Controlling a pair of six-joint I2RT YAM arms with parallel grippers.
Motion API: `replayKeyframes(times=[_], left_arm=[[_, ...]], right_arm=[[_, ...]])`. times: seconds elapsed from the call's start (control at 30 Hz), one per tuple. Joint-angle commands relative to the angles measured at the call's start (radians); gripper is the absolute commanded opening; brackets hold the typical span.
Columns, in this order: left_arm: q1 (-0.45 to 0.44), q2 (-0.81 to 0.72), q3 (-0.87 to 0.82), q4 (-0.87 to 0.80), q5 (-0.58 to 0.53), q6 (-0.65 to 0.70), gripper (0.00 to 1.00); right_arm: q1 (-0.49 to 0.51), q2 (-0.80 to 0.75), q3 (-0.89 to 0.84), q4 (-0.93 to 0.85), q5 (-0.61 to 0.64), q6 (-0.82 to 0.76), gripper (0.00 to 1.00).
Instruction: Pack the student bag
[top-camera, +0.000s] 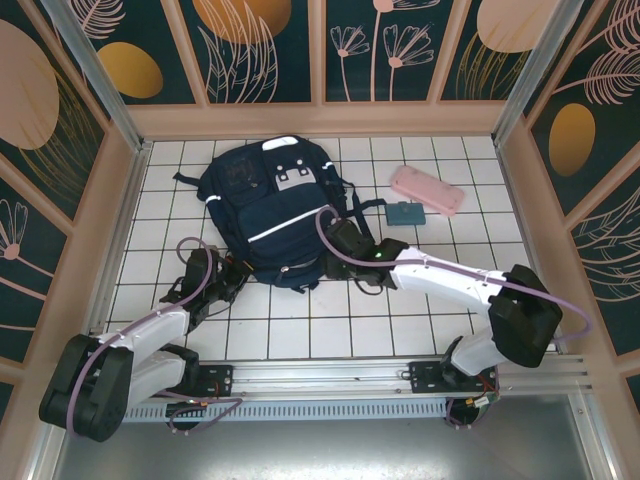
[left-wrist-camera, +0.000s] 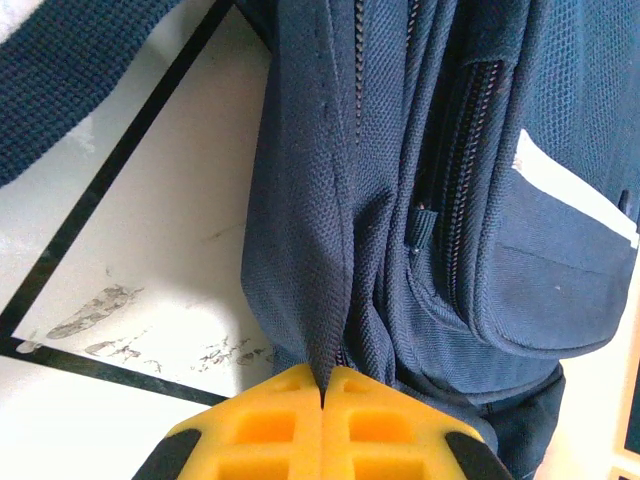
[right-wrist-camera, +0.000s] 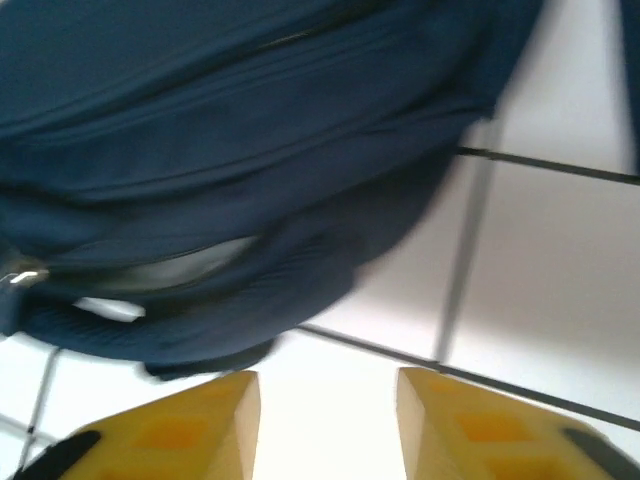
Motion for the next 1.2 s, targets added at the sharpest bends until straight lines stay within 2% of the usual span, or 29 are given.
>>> replayKeyframes(times=[0.0,0.27,0.53,0.57,0.7,0.83,0.97,1.17], left_arm=[[0.008,-0.025,0.043,0.013,0.035,0.05,0.0],[0.008,-0.022,0.054,0.015,0.059,0.057,0.0],[0.008,-0.029,0.051,0.018,0.072,0.058,0.0],[0.008,-0.029,0.05,0.018,0.073,0.059,0.0],[0.007,-0.031,0.048,0.016,0.071,0.059,0.0],[0.008,-0.031,0.045,0.016,0.066,0.059,0.0],[0.008,-0.03,0.046,0.017,0.065,0.059,0.0],[0.008,-0.033,0.048,0.012,0.063,0.062,0.0]], right_arm=[[0.068,0.077,0.101,0.041,-0.106,0.056,0.49],[0.172,0.344,0.379,-0.158,0.069,0.294,0.51],[0.181,0.442,0.445,-0.178,0.071,0.39,0.46],[0.181,0.449,0.45,-0.184,0.076,0.39,0.44],[0.182,0.467,0.47,-0.23,0.115,0.393,0.26],[0.184,0.466,0.483,-0.29,0.176,0.394,0.19],[0.183,0.473,0.488,-0.304,0.199,0.351,0.22],[0.186,0.508,0.515,-0.32,0.171,0.268,0.35]])
